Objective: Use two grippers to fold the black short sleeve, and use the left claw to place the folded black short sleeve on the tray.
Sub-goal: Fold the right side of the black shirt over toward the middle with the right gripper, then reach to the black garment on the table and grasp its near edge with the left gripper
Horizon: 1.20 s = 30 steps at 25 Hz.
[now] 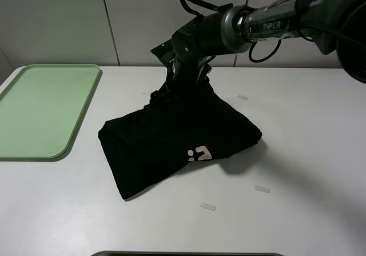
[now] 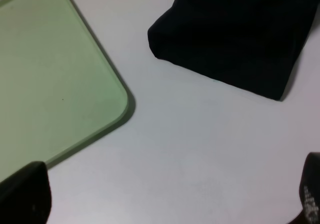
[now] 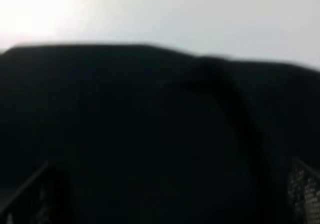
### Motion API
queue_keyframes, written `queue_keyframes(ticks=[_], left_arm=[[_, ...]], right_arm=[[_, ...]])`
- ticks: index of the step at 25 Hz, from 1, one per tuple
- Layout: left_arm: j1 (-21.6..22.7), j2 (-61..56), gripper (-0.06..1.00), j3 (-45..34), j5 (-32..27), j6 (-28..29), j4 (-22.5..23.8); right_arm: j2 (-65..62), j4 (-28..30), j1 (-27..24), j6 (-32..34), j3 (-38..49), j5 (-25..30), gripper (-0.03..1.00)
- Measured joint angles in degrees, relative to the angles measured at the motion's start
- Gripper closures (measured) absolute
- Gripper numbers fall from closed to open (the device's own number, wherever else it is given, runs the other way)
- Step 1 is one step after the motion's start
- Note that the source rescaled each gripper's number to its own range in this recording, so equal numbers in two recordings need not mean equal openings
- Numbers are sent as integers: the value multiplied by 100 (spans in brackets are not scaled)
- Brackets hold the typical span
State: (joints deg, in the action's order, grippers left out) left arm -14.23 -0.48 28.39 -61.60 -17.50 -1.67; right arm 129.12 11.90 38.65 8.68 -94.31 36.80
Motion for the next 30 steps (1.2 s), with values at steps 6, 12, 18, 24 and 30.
queue_keyframes(ticks=[6,12,18,24,30], left_arm=[[0,0,-6,0,-37,0,0],[0,0,-6,0,-37,-2,0],[0,0,-6,0,-37,-7,0],[0,0,-6,0,-37,-7,0],[0,0,-6,0,-37,-7,0]], right_arm=[[-209,-201,86,-39,0,832,-3],[-971,-264,86,-39,0,1757,-3],[-1963,-275,86,-39,0,2568,-3],[-3243,-152,86,-39,49,3205,-3],[-4953,-57,86,-39,889,3294,-3]])
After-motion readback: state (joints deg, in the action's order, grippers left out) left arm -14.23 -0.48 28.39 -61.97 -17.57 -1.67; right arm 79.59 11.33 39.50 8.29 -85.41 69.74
